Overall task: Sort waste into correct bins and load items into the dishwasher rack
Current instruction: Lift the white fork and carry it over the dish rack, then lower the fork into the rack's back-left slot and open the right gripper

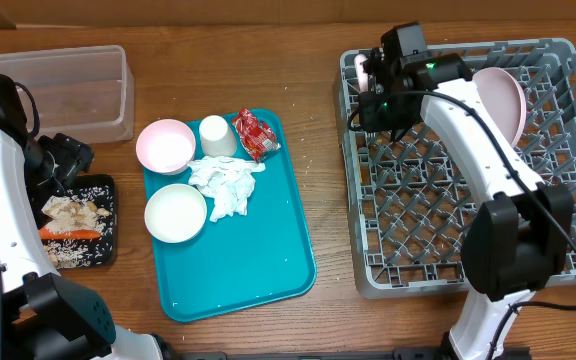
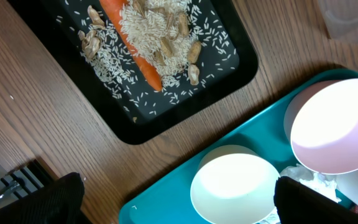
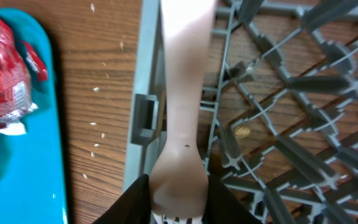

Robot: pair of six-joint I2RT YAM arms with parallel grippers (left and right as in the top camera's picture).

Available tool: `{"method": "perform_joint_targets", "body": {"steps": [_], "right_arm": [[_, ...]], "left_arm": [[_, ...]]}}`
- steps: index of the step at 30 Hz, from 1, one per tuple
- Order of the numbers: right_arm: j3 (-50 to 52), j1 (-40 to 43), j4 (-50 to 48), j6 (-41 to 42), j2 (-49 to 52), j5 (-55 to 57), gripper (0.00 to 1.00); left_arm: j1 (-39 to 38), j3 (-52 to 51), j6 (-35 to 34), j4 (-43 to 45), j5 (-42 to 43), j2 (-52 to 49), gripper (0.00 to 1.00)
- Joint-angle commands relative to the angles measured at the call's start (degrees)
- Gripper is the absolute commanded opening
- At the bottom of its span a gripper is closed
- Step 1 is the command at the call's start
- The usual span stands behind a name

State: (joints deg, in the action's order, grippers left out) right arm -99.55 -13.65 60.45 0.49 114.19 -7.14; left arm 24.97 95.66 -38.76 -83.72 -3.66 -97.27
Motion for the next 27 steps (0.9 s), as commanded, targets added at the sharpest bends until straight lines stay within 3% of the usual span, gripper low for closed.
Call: {"method": "perform_joint_targets", "body": {"steps": [1,4,7,9,20,27], "right_arm": [[0.3,-0.3,-0.3,0.3,0.5,-0.5,0.39],[0.0,-0.3,-0.2,1.2,0.3,-0.5,0.42],[0.0,-0.3,0.0,1.2,0.3,-0.5,0.55],[-0.5,-0.3,1.5,1.5,0.3,-0.5,0.57],[-12.2,-1.1,14.3,9.4,-6.6,-0.7,0.64],[-12.7,-4.6,17.0,13.5,-13.7,-5.3,0.66]], "left_arm": [[0.1,0.8,0.5,0.0,-0.6,1.4,1.00],[0.1,0.8,0.4,0.0,-0.6,1.4,1.00],[0.1,0.8,0.5,0.0,-0.6,1.4,1.00],[0.1,0.8,0.4,0.0,-0.6,1.4,1.00],[0.1,0.8,0.4,0.0,-0.6,1.4,1.00],[0.1,0.8,0.4,0.0,-0.6,1.4,1.00]]}}
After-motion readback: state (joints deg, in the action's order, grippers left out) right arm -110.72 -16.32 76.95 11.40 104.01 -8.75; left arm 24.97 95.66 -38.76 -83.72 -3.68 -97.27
